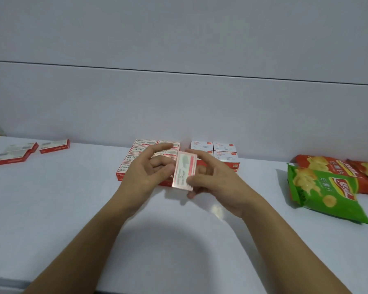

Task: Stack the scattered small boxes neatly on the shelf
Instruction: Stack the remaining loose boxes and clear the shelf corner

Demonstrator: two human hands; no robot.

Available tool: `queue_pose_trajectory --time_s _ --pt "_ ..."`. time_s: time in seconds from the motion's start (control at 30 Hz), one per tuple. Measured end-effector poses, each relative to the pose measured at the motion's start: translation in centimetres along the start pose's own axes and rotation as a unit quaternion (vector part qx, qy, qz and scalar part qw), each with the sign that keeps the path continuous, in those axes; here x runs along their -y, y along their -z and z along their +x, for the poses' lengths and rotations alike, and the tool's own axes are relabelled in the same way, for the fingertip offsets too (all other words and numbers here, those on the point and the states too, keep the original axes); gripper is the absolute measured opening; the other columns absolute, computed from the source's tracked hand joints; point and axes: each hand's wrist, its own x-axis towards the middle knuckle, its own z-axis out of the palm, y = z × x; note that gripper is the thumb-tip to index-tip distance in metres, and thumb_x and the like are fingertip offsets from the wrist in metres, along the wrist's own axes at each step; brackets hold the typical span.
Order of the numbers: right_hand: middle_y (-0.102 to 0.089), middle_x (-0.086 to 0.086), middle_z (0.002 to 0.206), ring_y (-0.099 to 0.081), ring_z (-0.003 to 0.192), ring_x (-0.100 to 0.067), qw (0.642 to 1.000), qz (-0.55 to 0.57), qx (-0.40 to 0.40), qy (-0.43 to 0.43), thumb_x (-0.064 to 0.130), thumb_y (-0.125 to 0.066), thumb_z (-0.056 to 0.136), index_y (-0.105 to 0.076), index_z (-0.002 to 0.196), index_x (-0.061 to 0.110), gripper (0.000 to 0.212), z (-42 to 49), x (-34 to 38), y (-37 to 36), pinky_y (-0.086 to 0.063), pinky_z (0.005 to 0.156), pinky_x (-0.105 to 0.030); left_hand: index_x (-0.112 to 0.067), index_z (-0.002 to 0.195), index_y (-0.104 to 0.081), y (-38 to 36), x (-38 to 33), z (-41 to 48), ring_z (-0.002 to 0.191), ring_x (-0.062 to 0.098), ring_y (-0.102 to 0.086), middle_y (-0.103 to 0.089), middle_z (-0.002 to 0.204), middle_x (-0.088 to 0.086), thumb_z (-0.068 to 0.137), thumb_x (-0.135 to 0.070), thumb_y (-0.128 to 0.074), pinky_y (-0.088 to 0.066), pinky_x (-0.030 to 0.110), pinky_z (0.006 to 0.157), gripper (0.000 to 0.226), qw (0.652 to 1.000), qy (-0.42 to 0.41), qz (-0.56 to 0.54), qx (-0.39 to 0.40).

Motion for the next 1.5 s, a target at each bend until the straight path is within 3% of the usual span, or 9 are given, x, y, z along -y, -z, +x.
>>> queue_pose_trajectory --time_s 0.1,0.2,0.47,0.63,0.8,1.0,1.23,1.33,1.5 --pt "-0.073 -0.009 0.095 -0.069 0.081 -0.025 0.999 -0.044 0.022 0.002 -0.002 -0.066 0.076 -0.044 0.139 0.034 0.076 -0.1 -0.1 -0.7 -0.056 0.07 -0.031 -0.012 0.11 -0.061 -0.1 0.0 0.0 0.084 0.03 -0.07 -0.071 0.096 0.017 0.08 -0.019 -0.069 -0.055 0.031 0.068 0.032 1.0 0.027 0.004 -0.003" --pt "-0.073 -0.008 0.099 -0.07 0.086 -0.023 0.998 -0.039 -0.04 0.038 -0.006 -0.066 0.08 -0.054 0.132 0.029 0.063 0.0 0.0 -1.1 -0.058 0.073 -0.034 -0.014 0.101 -0.064 -0.3 0.2 0.0 0.079 0.025 -0.069 -0.072 0.093 0.014 0.083 -0.024 -0.068 -0.056 0.031 0.068 0.021 0.999 0.031 0.033 -0.013" --pt "-0.075 -0.004 0.092 -0.071 0.072 -0.019 0.989 0.066 -0.132 0.031 0.007 -0.048 0.096 -0.067 0.106 0.024 0.026 0.3 -0.2 -1.1 -0.057 0.067 -0.025 -0.032 0.103 -0.069 -1.0 0.7 0.2 0.074 0.019 -0.063 -0.068 0.089 -0.001 0.078 0.006 -0.07 -0.056 0.027 0.073 0.045 0.989 -0.015 0.122 -0.08" --pt "-0.074 0.004 0.077 -0.072 0.072 -0.019 0.984 0.018 -0.176 0.031 0.008 -0.062 0.09 -0.067 0.108 0.02 0.022 0.7 -0.7 -0.9 -0.056 0.065 -0.023 -0.037 0.109 -0.068 -0.1 0.4 0.3 0.089 0.012 -0.065 -0.068 0.097 -0.008 0.09 -0.009 -0.062 -0.054 0.02 0.077 0.035 0.977 -0.036 0.175 -0.116" --pt "-0.075 -0.003 0.082 -0.072 0.071 -0.02 0.982 0.046 -0.172 0.059 0.006 -0.064 0.089 -0.069 0.106 0.023 0.025 0.6 -0.4 -0.9 -0.056 0.065 -0.023 -0.037 0.115 -0.06 -0.4 0.3 0.1 0.082 0.016 -0.064 -0.065 0.099 -0.004 0.074 -0.011 -0.079 -0.056 0.023 0.07 0.052 0.97 -0.035 0.226 -0.082" --pt "-0.075 -0.003 0.092 -0.073 0.074 -0.022 0.989 0.025 -0.141 0.049 0.003 -0.065 0.088 -0.069 0.111 0.018 0.027 0.4 -0.4 -2.1 -0.056 0.068 -0.023 -0.047 0.11 -0.052 1.5 -1.0 -0.8 0.082 0.003 -0.061 -0.064 0.093 -0.018 0.075 -0.026 -0.08 -0.048 0.01 0.068 0.05 0.918 -0.089 0.384 -0.052" --pt "-0.069 0.009 0.107 -0.072 0.081 -0.01 0.985 -0.165 -0.041 -0.001 0.016 -0.072 0.083 -0.063 0.12 0.024 0.039 2.0 0.5 -5.5 -0.057 0.079 -0.026 -0.061 0.101 -0.044 7.9 -2.3 -3.2 0.094 -0.019 -0.048 -0.053 0.086 -0.038 0.072 -0.056 -0.07 -0.04 0.004 0.059 0.04 0.852 -0.008 0.524 0.013" --pt "-0.07 0.012 0.099 -0.068 0.08 -0.003 0.97 -0.22 -0.098 0.034 0.025 -0.07 0.084 -0.066 0.11 0.031 0.028 3.6 2.6 -5.1 -0.05 0.068 -0.016 -0.057 0.105 -0.045 10.9 -1.9 -3.5 0.095 -0.023 -0.043 -0.052 0.084 -0.039 0.073 -0.054 -0.072 -0.039 0.004 0.056 0.043 0.838 0.034 0.545 0.021" --pt "-0.071 0.011 0.093 -0.067 0.082 -0.002 0.957 -0.254 -0.136 0.033 0.025 -0.07 0.084 -0.069 0.101 0.03 0.018 5.2 2.9 -5.4 -0.055 0.079 -0.029 -0.046 0.113 -0.052 13.4 -0.2 -2.6 0.081 -0.013 -0.053 -0.059 0.084 -0.029 0.075 -0.054 -0.07 -0.042 0.012 0.061 0.042 0.815 0.099 0.568 0.057"
